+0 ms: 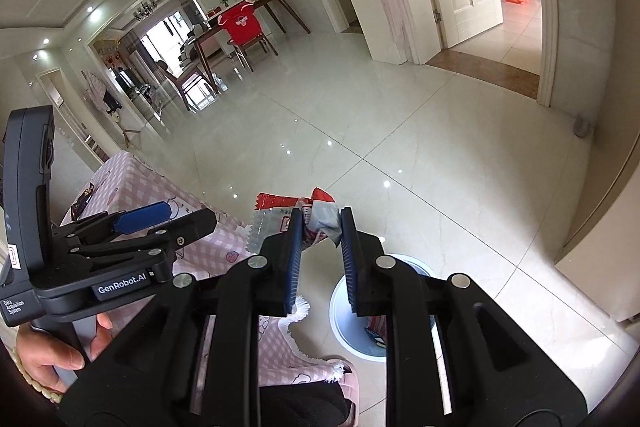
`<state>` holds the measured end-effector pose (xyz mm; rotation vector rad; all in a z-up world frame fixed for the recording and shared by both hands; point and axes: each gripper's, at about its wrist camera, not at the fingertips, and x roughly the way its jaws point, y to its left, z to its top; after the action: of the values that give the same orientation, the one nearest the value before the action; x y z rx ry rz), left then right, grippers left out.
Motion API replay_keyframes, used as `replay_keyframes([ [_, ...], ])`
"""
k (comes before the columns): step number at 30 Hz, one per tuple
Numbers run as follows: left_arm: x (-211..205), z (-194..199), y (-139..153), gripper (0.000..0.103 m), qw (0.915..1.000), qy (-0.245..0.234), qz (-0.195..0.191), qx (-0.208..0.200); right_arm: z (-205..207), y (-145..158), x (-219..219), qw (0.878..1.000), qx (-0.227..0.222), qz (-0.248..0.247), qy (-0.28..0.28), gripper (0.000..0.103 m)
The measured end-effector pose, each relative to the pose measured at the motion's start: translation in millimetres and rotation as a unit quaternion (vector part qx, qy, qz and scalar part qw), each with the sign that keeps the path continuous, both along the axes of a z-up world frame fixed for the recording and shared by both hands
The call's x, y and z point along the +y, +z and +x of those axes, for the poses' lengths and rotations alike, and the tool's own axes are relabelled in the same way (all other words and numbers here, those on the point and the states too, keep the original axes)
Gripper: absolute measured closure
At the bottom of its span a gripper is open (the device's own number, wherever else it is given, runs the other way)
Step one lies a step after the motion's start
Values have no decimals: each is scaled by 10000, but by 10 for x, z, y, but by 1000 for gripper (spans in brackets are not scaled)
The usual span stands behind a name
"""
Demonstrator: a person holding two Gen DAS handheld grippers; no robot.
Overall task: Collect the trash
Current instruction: 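Open the right gripper over the blue bucket to drop the red-white wrapper, then move both open grippers to the table toward the last dark-red snack bag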
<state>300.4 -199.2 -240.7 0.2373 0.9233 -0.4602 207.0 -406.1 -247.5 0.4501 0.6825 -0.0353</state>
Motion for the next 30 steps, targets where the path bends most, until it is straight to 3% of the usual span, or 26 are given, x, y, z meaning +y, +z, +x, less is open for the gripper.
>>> replay_keyframes([
  [13,61,-15,74,29,9999,121,-55,-75,20,-10,-11,9999,-88,37,-53,81],
  [14,75,-13,73,27,9999,132,-50,-78,30,-24,-15,9999,-72,30,-91,77],
  [15,88,-12,72,27,9999,143,-42,-84,49,-43,-21,9999,-27,43,-108,57],
  [16,97,-9,66,27,9999,145,-35,-82,58,-64,-21,9999,17,27,-138,46],
  [23,195,1,124,27,9997,210,-74,-80,56,-114,-15,9998,119,16,-142,46],
  [30,370,-25,272,25,9994,257,-204,-100,84,54,201,9999,2,43,99,46],
])
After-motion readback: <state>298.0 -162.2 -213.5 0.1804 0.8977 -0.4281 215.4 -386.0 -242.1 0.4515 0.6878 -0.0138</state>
